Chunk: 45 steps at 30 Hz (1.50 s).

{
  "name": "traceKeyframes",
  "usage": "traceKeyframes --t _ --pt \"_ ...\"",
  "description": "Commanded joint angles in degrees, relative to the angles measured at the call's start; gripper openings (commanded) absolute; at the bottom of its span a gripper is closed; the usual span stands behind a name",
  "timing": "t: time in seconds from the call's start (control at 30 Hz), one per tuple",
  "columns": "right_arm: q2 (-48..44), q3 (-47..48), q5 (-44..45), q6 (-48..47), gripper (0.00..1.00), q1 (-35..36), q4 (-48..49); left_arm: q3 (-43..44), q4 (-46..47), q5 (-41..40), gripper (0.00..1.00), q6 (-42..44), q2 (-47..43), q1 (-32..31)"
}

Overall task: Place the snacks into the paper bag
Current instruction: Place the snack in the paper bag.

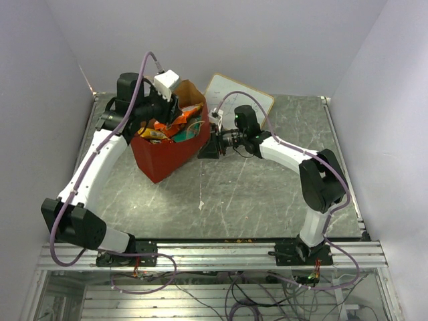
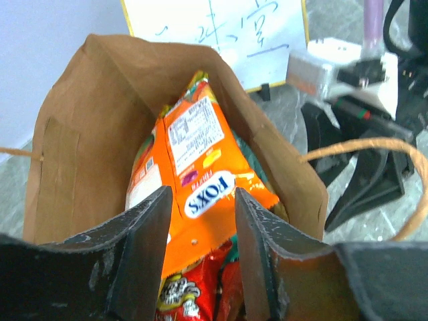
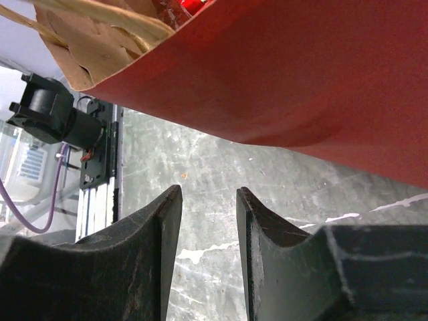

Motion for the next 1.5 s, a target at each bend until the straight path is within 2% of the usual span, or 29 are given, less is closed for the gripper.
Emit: traceKeyframes --t 0.0,0.3,0.67,0.93,1.07,1.2,1.33,1.47 --pt "1.0 1.7 1.2 0.4 0.38 -0.1 1.4 -1.0 7.9 3.6 0.48 -5.6 1.7 -0.3" --pt "2.7 3.5 1.6 0.9 0.38 -0.1 1.2 -5.0 2.4 0.7 0.44 1.9 3.6 -0.4" --pt "3.6 5.1 1.7 1.1 0.37 0.0 0.9 -7.7 -3.2 -1.5 0.41 7.1 4.3 -0.4" --pt "3.5 6.5 1.2 -0.7 0.38 -0.1 -1.4 -5.7 -5.1 -5.1 0.42 8.6 4.9 -0.3" --pt "1.7 7.4 1.4 -5.6 0.39 -0.3 -6.1 -2.6 -5.6 -3.4 0.48 7.7 4.3 -0.3" --pt "-0.8 8.6 2.6 -13.1 0.44 -1.0 -13.5 0.3 -4.9 -2.5 0.55 6.2 3.5 -0.3" --pt "-3.6 9.8 5.2 -22.6 0.51 -2.0 -23.3 1.2 -2.8 -5.6 0.6 4.6 1.5 -0.3" --pt "-7.1 9.6 7.4 -26.3 0.57 -5.6 -29.7 0.2 0.3 -10.5 0.63 2.1 -1.9 0.3"
